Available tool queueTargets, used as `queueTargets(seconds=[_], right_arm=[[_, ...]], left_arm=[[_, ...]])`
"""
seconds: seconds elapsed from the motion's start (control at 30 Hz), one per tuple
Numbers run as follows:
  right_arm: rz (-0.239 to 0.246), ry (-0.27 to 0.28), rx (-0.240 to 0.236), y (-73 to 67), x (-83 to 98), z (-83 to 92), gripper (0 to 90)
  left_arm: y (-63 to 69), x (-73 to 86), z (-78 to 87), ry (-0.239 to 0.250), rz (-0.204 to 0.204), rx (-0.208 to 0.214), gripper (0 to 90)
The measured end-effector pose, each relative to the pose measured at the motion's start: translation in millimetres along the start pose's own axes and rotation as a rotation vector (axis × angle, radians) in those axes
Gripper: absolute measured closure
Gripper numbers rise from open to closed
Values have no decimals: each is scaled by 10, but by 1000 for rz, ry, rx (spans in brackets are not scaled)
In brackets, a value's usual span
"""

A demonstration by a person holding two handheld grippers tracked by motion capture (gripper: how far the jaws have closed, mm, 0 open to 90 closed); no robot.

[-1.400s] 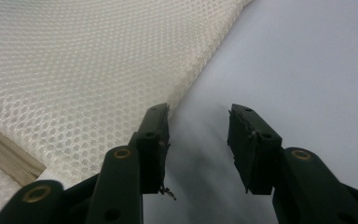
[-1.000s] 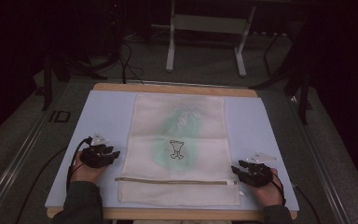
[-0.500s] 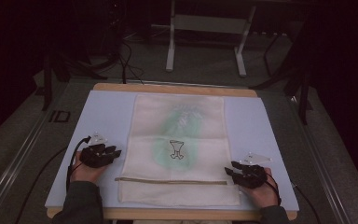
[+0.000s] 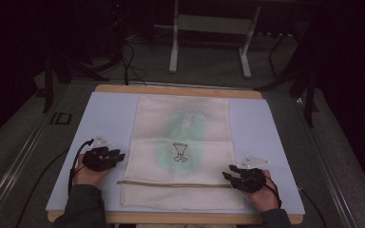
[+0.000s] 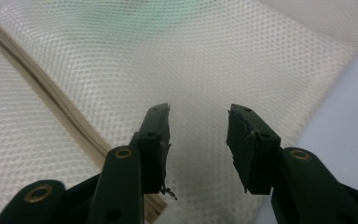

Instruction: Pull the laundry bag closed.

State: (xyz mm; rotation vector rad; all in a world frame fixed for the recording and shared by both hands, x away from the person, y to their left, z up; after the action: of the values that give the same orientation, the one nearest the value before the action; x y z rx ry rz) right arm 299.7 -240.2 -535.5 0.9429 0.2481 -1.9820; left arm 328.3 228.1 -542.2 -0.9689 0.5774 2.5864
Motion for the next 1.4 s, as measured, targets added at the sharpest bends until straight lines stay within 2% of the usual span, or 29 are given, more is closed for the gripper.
queueTargets(seconds=[0.13,0.37,0.57,0.67,1.4], right_arm=[[14,4,-15,-45,-44,-19,588],[18,18,-44,-114,-103,-52,588],[44,12,-57,-182,-155,-99,585],[56,18,-68,-220,-202,-137,586],[116,24,-127,-411,-463,-293,583]], left_arm=[[14,-1,1,2,-3,12,688],[7,1,-3,1,-6,6,691],[7,-5,9,10,-4,3,687],[16,-3,4,4,-5,14,687],[28,-6,9,7,-14,6,671]])
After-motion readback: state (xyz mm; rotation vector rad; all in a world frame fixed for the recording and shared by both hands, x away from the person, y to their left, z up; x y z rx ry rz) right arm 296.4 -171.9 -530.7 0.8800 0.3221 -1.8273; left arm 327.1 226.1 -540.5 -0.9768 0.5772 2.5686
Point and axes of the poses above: each handheld gripper's, and its own axes: z roughly backward along the jaws, x roughly out of its underside, y roughly to its right, the point moved 3 cm from there along -z, roughly forward along the jaws, and after that the axes turned 12 degrees about z, right-handed, at the moved point
